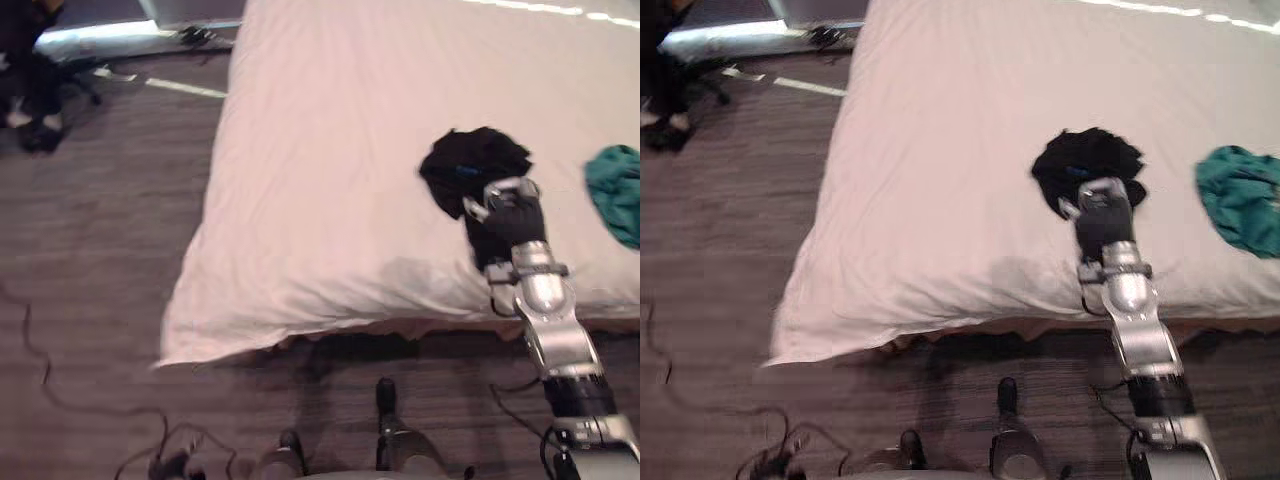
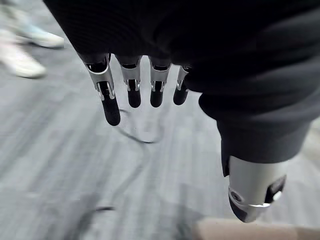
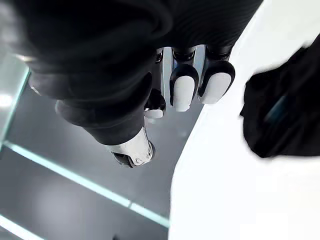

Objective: Tidy the bed and pick cloth on bed and put in laundry

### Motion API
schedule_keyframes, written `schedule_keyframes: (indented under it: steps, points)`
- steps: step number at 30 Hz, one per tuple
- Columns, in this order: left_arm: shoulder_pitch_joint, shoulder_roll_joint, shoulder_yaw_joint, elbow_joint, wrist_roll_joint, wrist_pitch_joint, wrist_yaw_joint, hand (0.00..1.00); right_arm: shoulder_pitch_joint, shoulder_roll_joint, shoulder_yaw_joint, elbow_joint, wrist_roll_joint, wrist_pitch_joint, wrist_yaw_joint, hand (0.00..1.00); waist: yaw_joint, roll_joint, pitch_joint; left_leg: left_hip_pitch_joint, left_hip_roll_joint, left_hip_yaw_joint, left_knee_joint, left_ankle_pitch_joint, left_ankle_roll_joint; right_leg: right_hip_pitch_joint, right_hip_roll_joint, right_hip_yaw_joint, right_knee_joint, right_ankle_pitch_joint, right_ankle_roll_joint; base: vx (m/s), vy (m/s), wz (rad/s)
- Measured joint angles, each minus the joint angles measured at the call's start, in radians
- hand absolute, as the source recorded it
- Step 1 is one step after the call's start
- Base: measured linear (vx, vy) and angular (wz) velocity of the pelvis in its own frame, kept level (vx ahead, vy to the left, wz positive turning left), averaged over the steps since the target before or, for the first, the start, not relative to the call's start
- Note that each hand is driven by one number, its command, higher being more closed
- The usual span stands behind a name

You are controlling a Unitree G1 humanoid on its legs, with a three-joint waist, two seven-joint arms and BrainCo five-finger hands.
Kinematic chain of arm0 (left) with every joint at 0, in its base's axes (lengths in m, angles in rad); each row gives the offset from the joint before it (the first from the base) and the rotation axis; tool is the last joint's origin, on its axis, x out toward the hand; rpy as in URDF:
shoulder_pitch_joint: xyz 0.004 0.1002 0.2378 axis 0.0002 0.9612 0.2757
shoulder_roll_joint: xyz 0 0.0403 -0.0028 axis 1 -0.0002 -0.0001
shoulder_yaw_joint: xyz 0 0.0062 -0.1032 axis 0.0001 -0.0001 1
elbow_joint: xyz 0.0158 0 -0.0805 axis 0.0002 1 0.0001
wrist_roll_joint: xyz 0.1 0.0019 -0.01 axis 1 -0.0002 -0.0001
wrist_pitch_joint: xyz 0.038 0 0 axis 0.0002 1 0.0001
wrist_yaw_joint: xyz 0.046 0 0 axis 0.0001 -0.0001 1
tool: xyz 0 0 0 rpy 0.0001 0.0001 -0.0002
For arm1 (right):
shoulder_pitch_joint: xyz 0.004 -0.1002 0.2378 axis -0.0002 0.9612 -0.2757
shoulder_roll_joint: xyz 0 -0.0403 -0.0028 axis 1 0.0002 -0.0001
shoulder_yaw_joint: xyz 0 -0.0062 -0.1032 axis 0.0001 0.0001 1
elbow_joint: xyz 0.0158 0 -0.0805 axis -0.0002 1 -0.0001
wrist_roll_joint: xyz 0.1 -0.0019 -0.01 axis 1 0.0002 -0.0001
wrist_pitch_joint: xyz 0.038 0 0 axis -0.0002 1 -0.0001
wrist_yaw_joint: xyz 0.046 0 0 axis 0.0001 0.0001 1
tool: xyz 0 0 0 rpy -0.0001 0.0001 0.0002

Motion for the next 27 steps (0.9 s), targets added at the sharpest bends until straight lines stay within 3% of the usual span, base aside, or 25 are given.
schedule_keyframes:
  steps: [4,7,11,17,18,22,27]
  points:
    - [0.038,-0.001,-0.079,0.001,-0.015,-0.010,-0.002,0.00,-0.218,-0.016,0.143,0.044,0.054,-0.006,0.037,1.00,0.044,0.002,0.053,-0.090,-0.014,-0.043,0.007,0.024,0.002,-0.062,-0.020,-0.033,0.000,0.020,-0.005,-0.11,-0.013,0.40]
    - [0.032,-0.002,-0.191,-0.034,-0.030,-0.048,-0.018,0.00,-0.341,-0.017,0.223,0.070,0.087,-0.017,0.054,1.00,0.065,0.010,0.110,-0.163,-0.020,-0.080,0.019,0.039,0.000,-0.108,-0.031,-0.060,0.000,0.029,-0.008,-0.09,-0.016,0.27]
    - [0.003,-0.001,-0.298,-0.089,-0.073,-0.082,-0.021,0.00,-0.450,-0.012,0.280,0.118,0.122,-0.033,0.062,1.00,0.066,0.036,0.184,-0.240,-0.027,-0.122,0.036,0.063,0.000,-0.155,-0.047,-0.100,0.000,0.046,-0.014,-0.05,0.017,0.35]
    - [-0.146,-0.002,-0.503,-0.096,-0.120,-0.120,-0.011,0.00,-0.505,0.119,0.347,0.359,0.132,-0.042,0.055,1.00,0.104,0.084,0.221,-0.392,-0.029,-0.134,0.074,0.072,0.000,-0.281,-0.047,-0.108,0.000,0.069,-0.013,-0.05,0.025,0.11]
    - [-0.183,-0.003,-0.542,-0.095,-0.126,-0.128,-0.005,0.00,-0.507,0.151,0.337,0.370,0.132,-0.091,0.036,1.00,0.111,0.092,0.227,-0.417,-0.030,-0.134,0.084,0.073,0.001,-0.305,-0.048,-0.103,0.001,0.076,-0.008,-0.04,0.039,-0.04]
    - [-0.265,0.006,-0.603,-0.097,-0.146,-0.148,0.009,0.00,-0.527,0.214,0.335,0.441,0.133,-0.145,0.037,1.00,0.099,0.099,0.231,-0.428,-0.034,-0.128,0.094,0.071,0.003,-0.320,-0.049,-0.083,0.000,0.079,-0.002,-0.04,0.052,-0.08]
    - [-0.321,-0.007,-0.673,-0.117,-0.144,-0.162,0.009,0.00,-0.520,0.269,0.337,0.477,0.119,-0.147,0.041,1.00,0.078,0.099,0.231,-0.427,-0.032,-0.123,0.109,0.067,0.007,-0.317,-0.048,-0.069,0.000,0.081,0.001,-0.07,0.037,-0.05]
